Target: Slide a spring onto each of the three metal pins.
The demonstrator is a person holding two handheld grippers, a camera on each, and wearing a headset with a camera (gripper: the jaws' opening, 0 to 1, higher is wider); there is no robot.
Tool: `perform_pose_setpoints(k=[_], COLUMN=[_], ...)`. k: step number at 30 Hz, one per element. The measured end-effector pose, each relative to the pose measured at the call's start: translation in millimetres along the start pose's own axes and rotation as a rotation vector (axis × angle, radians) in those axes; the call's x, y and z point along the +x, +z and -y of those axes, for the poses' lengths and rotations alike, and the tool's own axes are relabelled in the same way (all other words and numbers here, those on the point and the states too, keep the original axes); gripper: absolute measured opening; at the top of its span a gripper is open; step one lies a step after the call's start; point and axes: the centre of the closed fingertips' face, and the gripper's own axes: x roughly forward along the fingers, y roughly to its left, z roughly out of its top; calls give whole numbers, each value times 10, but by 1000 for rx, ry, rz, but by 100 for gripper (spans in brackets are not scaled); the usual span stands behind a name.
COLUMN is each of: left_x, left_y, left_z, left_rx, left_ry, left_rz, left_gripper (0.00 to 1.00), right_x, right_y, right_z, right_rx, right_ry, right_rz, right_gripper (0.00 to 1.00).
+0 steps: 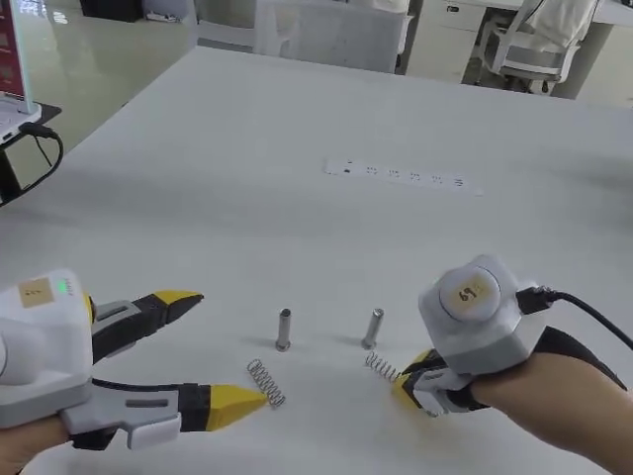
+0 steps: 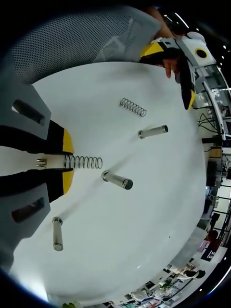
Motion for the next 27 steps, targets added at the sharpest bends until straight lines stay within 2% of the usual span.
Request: perform_pose_setpoints(k=[14, 21, 27], left_x=[-40, -66, -80], left_y=[18, 28, 26], left_z=[43, 142, 240], left_rx=[12, 24, 29], left_ry=[-15, -47, -92], left_rz=[-6, -21, -40], left_gripper=[74, 70, 61], right_x=[-139, -251, -360], right_y=[45, 142, 251], right_z=[-80, -169, -257], right_rx=[-13, -33, -39], right_ry=[4, 18, 41], right_rz=[21, 47, 79], right_gripper=[8, 8, 8])
